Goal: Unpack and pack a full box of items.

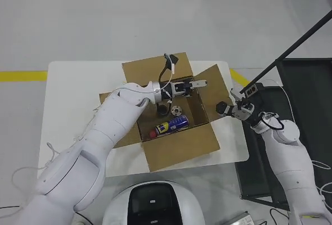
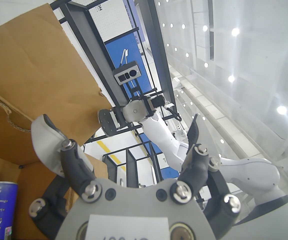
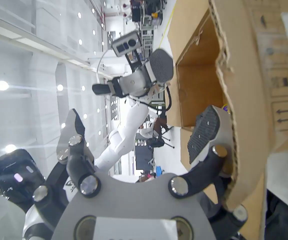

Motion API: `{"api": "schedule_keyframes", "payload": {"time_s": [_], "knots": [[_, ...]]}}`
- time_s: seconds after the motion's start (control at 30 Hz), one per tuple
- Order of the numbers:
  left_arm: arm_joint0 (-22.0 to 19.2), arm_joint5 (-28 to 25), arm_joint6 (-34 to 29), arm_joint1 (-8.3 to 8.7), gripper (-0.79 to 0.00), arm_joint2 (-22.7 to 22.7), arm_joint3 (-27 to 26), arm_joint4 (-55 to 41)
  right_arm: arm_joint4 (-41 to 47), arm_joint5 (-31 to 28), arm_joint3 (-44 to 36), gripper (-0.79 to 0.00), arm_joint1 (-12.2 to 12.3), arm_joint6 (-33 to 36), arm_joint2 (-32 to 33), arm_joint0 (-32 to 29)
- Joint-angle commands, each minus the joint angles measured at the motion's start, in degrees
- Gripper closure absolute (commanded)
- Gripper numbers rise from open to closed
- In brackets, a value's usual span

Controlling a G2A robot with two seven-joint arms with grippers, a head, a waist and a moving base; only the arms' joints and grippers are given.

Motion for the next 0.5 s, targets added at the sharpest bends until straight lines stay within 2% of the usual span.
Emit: {"api": "schedule_keyframes", "payload": {"time_s": [0.0,0.23,0.47], "knots": [[0.94,-0.35,-0.57,1.20,-0.785,-1.02,-1.99,1.31,-1.55,-1.32,1.43,-0.785,-0.28,-3.59,-1.15,1.20],[6.23,-0.73,0.22,6.56,-0.785,-6.64,-12.31,8.68,-11.70,-5.27,6.60,-0.785,-1.45,-14.91,-7.07,6.02],[16.27,6.00,2.05,12.32,-0.785,-15.11,-29.86,18.27,-22.27,-7.43,11.59,-0.785,-2.63,-23.17,-12.84,10.27]]}}
